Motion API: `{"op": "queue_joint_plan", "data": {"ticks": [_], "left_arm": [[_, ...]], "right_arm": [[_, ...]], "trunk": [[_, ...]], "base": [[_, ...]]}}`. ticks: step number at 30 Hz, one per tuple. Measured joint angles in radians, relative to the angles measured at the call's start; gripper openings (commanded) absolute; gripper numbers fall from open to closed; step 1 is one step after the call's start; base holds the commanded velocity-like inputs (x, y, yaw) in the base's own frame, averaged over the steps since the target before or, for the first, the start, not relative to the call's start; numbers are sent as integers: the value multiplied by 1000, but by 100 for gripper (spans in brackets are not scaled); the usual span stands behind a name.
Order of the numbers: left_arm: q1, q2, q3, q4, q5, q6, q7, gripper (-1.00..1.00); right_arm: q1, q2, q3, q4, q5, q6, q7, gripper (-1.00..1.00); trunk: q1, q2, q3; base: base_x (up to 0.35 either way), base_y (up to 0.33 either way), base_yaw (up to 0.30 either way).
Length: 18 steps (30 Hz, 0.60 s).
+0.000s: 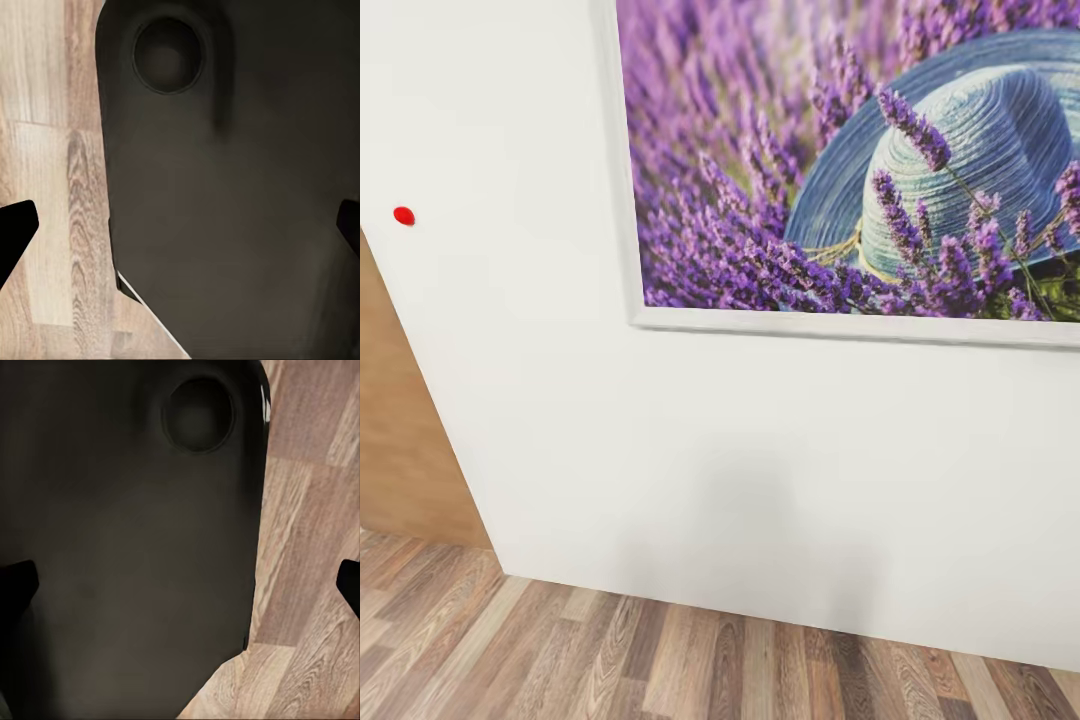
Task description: In the bedroom, move the book from the bed onto either nightstand, and place the two sandals side by side next to the bed.
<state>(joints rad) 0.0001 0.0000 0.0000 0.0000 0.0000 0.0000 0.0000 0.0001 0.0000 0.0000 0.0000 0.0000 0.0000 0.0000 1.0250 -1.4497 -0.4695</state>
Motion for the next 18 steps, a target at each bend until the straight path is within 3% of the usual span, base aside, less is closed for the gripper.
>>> {"op": "queue_joint_plan", "data": {"ticks": [18], "left_arm": [[-8, 3, 0, -4, -1, -3, -6, 100]], "right_arm": [[-1, -4, 5, 0, 7, -4, 8, 100]], "trunk": [[0, 0, 0]], "base": [[0, 0, 0]]}}
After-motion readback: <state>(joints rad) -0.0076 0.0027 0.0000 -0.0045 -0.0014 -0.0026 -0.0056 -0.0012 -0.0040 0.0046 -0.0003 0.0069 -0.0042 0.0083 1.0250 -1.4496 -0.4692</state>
